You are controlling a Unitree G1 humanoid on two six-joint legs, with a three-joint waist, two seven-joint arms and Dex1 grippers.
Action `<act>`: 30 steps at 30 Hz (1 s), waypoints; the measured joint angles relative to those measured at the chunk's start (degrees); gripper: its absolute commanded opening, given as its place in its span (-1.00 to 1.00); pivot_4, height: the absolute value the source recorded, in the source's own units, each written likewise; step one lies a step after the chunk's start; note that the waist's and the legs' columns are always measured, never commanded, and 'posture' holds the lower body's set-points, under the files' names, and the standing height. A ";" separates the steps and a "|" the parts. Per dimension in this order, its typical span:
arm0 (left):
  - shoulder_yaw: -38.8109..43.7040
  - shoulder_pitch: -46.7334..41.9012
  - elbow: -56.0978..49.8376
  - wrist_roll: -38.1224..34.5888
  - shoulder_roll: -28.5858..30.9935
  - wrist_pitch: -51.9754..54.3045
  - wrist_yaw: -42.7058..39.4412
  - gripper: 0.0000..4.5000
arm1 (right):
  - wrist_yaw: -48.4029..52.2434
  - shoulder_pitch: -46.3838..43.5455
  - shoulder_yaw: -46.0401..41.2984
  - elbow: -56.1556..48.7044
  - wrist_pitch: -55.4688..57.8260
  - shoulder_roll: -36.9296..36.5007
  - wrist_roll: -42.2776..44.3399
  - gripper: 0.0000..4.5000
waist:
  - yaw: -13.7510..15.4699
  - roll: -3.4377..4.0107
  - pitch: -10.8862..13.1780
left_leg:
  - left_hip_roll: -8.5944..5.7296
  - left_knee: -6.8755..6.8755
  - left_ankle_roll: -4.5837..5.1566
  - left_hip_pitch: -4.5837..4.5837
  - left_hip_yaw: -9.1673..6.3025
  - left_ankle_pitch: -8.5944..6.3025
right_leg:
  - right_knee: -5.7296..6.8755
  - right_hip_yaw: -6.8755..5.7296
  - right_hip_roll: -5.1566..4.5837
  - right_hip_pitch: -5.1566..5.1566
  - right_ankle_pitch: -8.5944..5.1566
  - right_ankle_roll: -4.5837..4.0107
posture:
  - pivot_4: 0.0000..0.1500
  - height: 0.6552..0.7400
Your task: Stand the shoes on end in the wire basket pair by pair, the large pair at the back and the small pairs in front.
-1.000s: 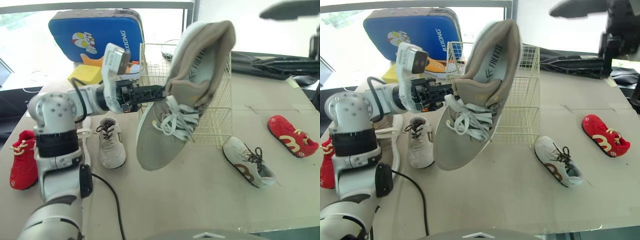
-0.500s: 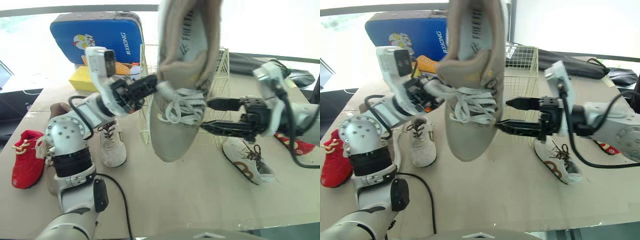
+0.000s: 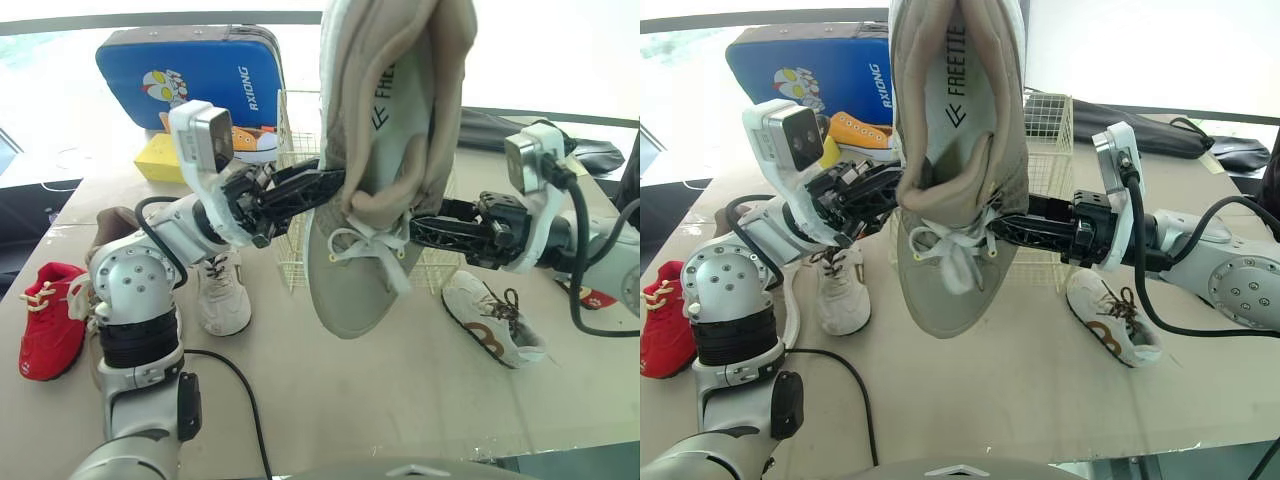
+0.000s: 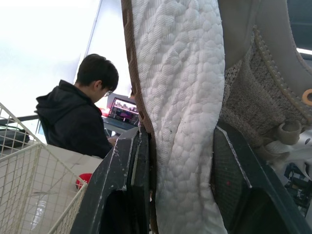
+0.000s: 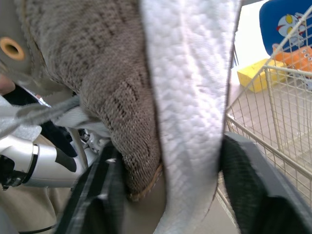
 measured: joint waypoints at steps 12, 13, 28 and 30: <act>-0.57 -4.18 2.99 1.22 0.14 -5.03 2.47 -0.37 | -4.47 -8.93 4.52 0.79 -2.94 -0.01 0.11 -0.63 | 0.04 0.00 0.00 | 0.04 0.02 0.01 -0.03 -0.02 0.00 | -0.03 0.05 0.12 -0.01 -0.01 0.01 | 1.00 1.00; -0.10 -5.90 4.34 -0.01 -0.55 -4.72 3.74 0.07 | -5.29 -10.07 4.63 0.77 -4.37 -0.02 0.18 -0.64 | 0.05 0.01 0.01 | 0.04 0.03 0.01 -0.03 -0.02 0.00 | -0.02 0.06 0.12 -0.01 -0.01 0.02 | 1.00 1.00; 11.30 -12.66 20.53 -1.84 3.40 -6.26 17.51 1.00 | -4.54 -18.73 4.76 -0.49 -13.86 -0.07 0.08 -0.65 | 0.05 -0.04 -0.06 | 0.18 -0.02 -0.03 0.00 0.06 0.00 | -0.03 0.33 0.35 -0.08 -0.01 0.03 | 1.00 1.00; 11.68 -9.92 18.01 -2.00 4.95 -5.38 16.33 1.00 | -6.47 -20.88 5.34 1.81 -13.83 -0.10 -0.12 -0.65 | -0.04 0.00 -0.03 | 0.18 -0.02 -0.03 0.02 0.15 0.00 | -0.02 0.44 0.34 -0.10 -0.01 0.03 | 1.00 1.00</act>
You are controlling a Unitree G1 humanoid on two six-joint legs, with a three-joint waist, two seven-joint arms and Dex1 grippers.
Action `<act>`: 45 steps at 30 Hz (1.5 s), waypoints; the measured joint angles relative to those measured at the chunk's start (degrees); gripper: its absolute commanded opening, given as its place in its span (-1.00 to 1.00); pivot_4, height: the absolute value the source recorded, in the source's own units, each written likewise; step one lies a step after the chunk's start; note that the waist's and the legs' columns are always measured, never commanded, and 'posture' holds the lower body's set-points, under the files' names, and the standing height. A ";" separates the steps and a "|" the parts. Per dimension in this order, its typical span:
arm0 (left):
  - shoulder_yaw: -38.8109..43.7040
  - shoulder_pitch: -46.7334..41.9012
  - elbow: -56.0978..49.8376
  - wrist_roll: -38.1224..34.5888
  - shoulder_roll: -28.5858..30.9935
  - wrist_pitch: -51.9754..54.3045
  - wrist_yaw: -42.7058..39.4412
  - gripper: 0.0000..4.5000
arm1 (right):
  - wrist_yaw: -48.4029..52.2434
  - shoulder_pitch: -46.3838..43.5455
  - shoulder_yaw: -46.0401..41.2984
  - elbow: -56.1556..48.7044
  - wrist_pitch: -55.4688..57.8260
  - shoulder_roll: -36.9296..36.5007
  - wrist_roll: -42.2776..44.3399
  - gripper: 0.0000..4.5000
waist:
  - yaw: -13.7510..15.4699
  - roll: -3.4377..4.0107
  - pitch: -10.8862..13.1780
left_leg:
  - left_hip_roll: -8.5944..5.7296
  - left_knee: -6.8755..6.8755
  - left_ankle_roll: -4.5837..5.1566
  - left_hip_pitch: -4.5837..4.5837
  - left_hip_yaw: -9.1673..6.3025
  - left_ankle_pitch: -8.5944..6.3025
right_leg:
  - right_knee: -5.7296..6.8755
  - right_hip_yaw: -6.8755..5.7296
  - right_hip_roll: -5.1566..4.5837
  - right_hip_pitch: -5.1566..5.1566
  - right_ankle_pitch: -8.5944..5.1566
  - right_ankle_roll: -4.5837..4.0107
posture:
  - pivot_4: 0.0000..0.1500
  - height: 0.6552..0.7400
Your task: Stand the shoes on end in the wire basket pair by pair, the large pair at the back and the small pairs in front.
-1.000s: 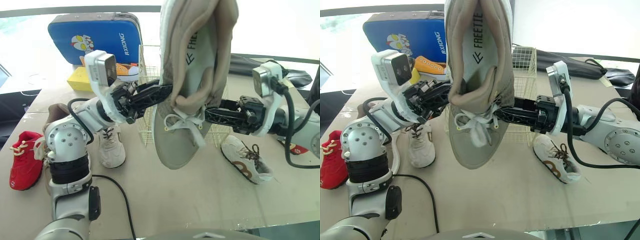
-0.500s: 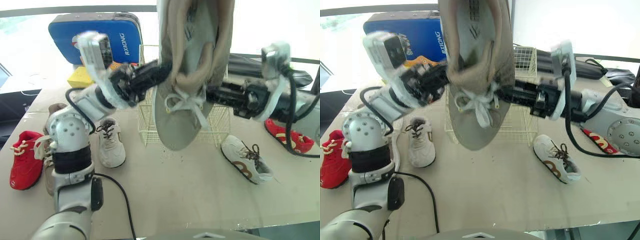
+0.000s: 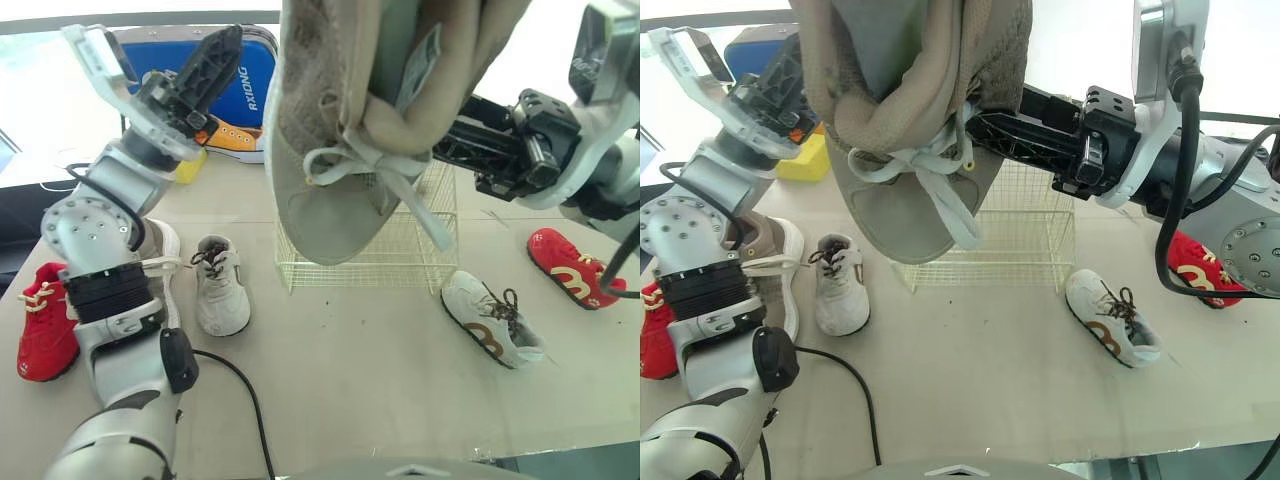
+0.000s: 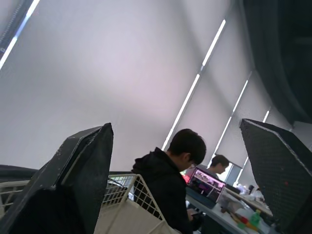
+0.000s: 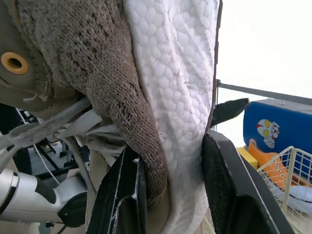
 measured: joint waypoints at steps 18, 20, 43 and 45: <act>-13.06 20.99 -31.82 8.65 2.59 -1.94 -6.55 1.00 | -8.17 -5.32 7.10 21.23 0.38 0.00 -10.00 -0.65 | 0.01 0.25 0.12 | 0.12 -0.10 0.24 0.18 0.67 -0.14 | -0.09 0.65 -0.02 -0.03 0.01 -0.04 | 1.00 1.00; -13.33 21.76 -32.91 8.74 2.48 -2.18 -5.55 1.00 | -9.44 -4.54 7.09 21.24 0.37 0.00 -12.53 -0.65 | 0.04 0.25 0.12 | 0.12 -0.09 0.25 0.18 0.67 -0.15 | -0.09 0.65 -0.01 -0.04 0.01 -0.04 | 1.00 1.00; -14.32 24.13 -35.08 9.96 -0.25 -7.56 0.50 1.00 | -23.77 -10.68 6.03 29.22 3.12 -0.02 -5.38 -0.65 | -0.09 0.42 0.20 | 0.12 -0.12 0.26 0.19 0.71 -0.15 | -0.17 0.95 0.29 -0.01 0.01 -0.04 | 1.00 1.00; -15.35 24.11 -34.90 10.37 -0.90 -8.00 0.35 1.00 | -24.08 -13.59 5.62 30.62 3.94 -0.06 -3.11 -0.65 | -0.08 0.42 0.20 | 0.13 -0.14 0.26 0.18 0.71 -0.15 | -0.21 0.95 0.30 0.00 0.01 -0.04 | 1.00 1.00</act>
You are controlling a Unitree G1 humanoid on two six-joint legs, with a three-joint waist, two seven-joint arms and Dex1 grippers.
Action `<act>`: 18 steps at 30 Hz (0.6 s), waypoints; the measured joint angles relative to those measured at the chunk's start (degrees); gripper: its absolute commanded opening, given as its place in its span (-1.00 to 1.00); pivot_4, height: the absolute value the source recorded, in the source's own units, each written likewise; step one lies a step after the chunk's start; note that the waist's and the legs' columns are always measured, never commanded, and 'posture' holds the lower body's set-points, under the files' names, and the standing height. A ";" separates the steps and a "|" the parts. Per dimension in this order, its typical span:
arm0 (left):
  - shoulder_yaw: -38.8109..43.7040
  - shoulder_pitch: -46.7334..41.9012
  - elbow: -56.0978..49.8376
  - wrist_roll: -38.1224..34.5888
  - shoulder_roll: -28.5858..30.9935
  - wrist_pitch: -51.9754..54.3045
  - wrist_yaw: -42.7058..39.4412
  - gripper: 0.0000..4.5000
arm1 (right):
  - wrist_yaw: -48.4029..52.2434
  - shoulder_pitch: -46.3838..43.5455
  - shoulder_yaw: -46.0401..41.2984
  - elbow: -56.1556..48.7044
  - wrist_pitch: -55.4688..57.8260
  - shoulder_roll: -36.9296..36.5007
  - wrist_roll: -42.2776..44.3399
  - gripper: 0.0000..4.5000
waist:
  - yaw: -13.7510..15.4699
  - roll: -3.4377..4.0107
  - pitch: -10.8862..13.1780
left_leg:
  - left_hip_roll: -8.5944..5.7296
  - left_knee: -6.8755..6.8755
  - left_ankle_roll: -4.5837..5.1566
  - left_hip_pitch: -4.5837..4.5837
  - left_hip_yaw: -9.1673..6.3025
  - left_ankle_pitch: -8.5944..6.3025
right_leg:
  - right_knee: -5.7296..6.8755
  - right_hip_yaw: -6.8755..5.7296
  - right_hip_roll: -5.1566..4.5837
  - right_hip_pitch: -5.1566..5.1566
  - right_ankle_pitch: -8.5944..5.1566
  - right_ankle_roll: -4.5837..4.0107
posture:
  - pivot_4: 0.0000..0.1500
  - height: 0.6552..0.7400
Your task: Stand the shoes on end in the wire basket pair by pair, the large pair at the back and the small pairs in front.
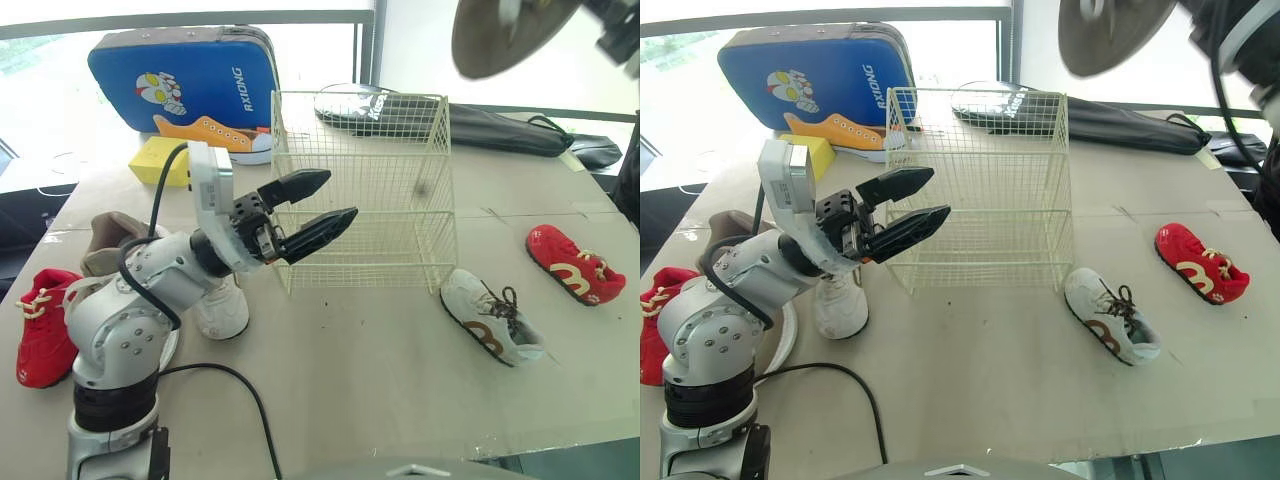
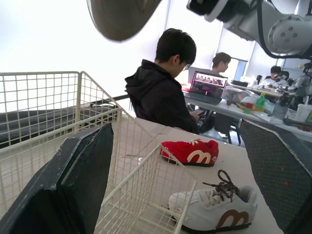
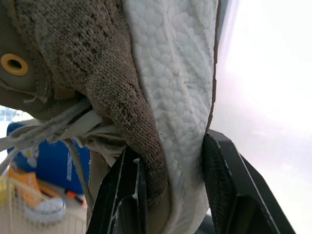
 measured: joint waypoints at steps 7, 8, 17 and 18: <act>-2.92 -2.56 4.13 2.46 -2.31 -1.57 -2.36 1.00 | -1.47 -10.76 -2.15 4.81 1.60 -0.29 3.30 -0.65 | 0.12 0.08 0.05 | -0.01 0.03 0.03 -0.06 -0.01 -0.02 | -0.13 0.06 0.05 0.04 0.00 -0.01 | 1.00 1.00; -3.30 -3.36 4.91 2.95 -2.77 -1.82 -2.72 1.00 | -1.59 -11.90 -2.22 5.42 1.91 -0.30 3.29 -0.65 | 0.13 0.13 0.08 | -0.03 0.03 0.03 -0.12 0.00 -0.01 | -0.18 0.06 0.06 0.04 0.00 -0.01 | 1.00 1.00; -7.61 -8.20 13.04 6.27 -6.72 -3.92 -8.32 1.00 | 0.38 -21.77 -1.72 12.45 8.94 -0.25 3.48 -0.65 | -0.03 0.27 0.10 | 0.05 -0.02 0.20 -0.25 0.07 -0.11 | -0.78 0.02 0.06 0.07 0.28 -0.45 | 1.00 1.00; -7.90 -8.95 13.76 6.44 -6.96 -4.00 -9.12 1.00 | 0.91 -22.76 -1.22 12.89 11.41 -0.25 3.49 -0.65 | -0.04 0.27 0.10 | 0.05 -0.01 0.21 -0.25 0.09 -0.12 | -0.78 0.02 0.05 0.07 0.28 -0.45 | 1.00 1.00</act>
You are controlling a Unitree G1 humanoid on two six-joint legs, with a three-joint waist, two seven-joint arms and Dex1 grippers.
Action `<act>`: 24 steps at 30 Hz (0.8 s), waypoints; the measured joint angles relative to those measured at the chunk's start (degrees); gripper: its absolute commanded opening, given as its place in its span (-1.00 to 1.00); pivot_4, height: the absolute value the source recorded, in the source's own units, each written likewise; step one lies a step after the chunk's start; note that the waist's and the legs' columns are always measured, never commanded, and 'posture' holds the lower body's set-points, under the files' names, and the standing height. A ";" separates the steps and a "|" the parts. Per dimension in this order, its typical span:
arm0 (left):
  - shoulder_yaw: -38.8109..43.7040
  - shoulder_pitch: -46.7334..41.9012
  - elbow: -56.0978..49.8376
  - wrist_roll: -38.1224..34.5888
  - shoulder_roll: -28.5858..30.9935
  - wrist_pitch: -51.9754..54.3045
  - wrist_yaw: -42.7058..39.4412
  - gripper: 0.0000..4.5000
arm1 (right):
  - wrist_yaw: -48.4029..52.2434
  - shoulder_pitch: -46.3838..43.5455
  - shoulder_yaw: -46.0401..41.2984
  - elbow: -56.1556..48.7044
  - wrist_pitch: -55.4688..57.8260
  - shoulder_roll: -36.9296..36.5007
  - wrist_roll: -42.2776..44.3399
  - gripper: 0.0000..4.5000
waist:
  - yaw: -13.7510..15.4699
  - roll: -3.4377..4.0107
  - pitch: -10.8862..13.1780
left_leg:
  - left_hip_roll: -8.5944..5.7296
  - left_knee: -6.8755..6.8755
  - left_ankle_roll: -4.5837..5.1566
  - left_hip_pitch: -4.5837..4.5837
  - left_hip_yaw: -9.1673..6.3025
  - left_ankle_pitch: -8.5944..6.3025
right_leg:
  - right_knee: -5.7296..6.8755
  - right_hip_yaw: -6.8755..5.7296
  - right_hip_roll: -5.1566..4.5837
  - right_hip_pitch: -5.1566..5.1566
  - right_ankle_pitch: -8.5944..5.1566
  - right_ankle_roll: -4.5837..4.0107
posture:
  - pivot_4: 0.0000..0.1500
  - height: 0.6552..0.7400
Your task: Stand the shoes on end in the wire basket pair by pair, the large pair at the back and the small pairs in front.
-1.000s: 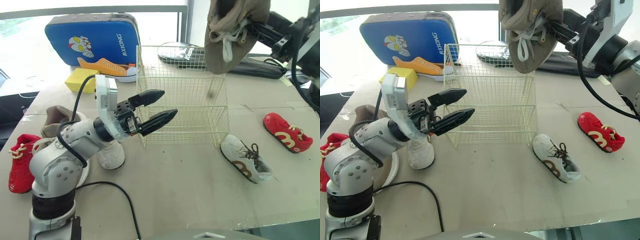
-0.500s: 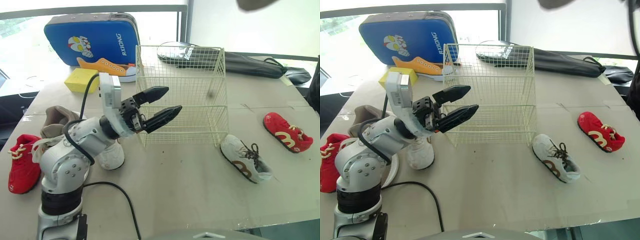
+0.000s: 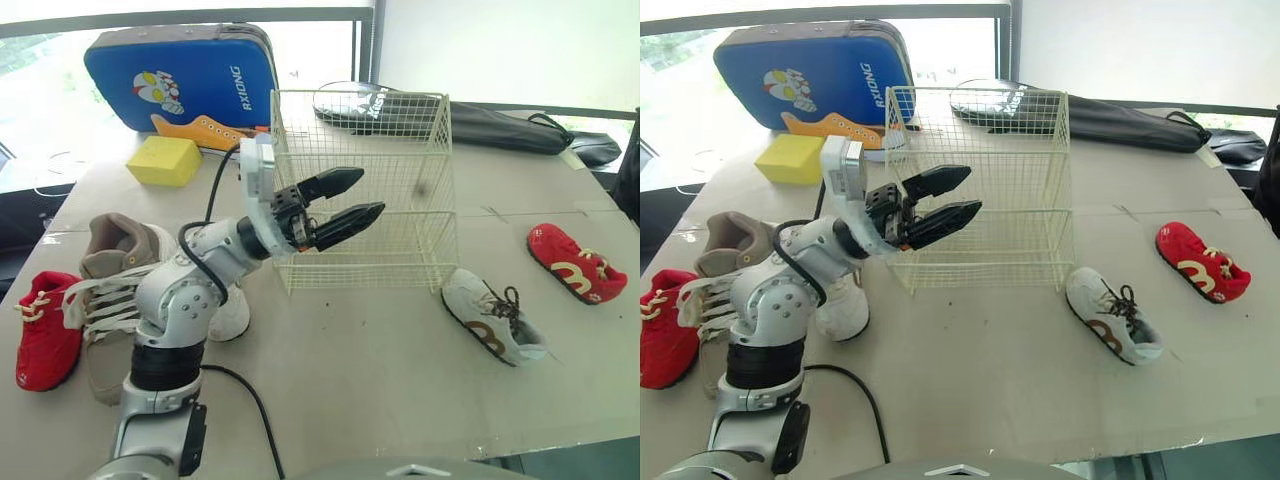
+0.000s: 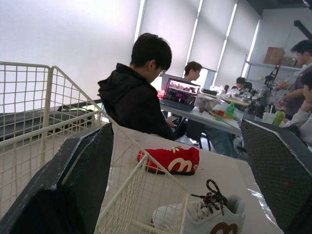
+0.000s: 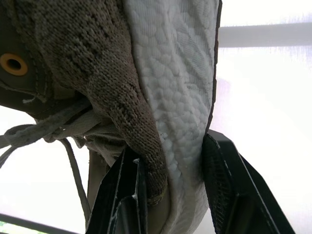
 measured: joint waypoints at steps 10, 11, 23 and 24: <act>-3.17 -7.31 10.39 3.29 -2.75 -0.78 -8.45 1.00 | -6.48 -20.33 4.58 -1.23 14.20 4.40 0.08 -0.65 | 0.41 0.20 0.12 | -0.04 -0.05 0.19 -0.22 -0.07 -0.14 | -0.25 -0.19 -0.23 -0.06 -0.01 -0.01 | 1.00 1.00; -3.47 -7.85 11.22 3.61 -3.32 -0.89 -9.07 1.00 | -7.02 -21.12 4.59 -1.83 14.92 4.47 0.09 -0.65 | 0.28 0.20 0.12 | -0.04 -0.04 0.32 -0.22 0.00 -0.22 | -0.25 -0.24 -0.55 -0.04 -0.01 -0.01 | 1.00 1.00; -3.61 -8.82 13.42 5.49 -4.28 -1.03 -12.29 1.00 | -18.34 -51.34 18.04 -20.26 42.54 25.43 -1.25 -0.65 | 1.26 0.49 0.07 | -0.09 0.12 0.48 -0.70 -0.04 -0.32 | -0.25 -0.90 -1.19 -0.17 0.00 0.00 | 1.00 1.00; -3.63 -8.82 13.42 5.53 -4.42 -1.03 -12.33 1.00 | -19.67 -53.76 18.36 -22.15 45.05 27.06 -0.86 -0.65 | 1.30 0.49 0.06 | -0.05 0.11 0.49 -0.73 -0.10 -0.32 | -0.23 -0.98 -1.15 -0.18 0.00 0.00 | 1.00 1.00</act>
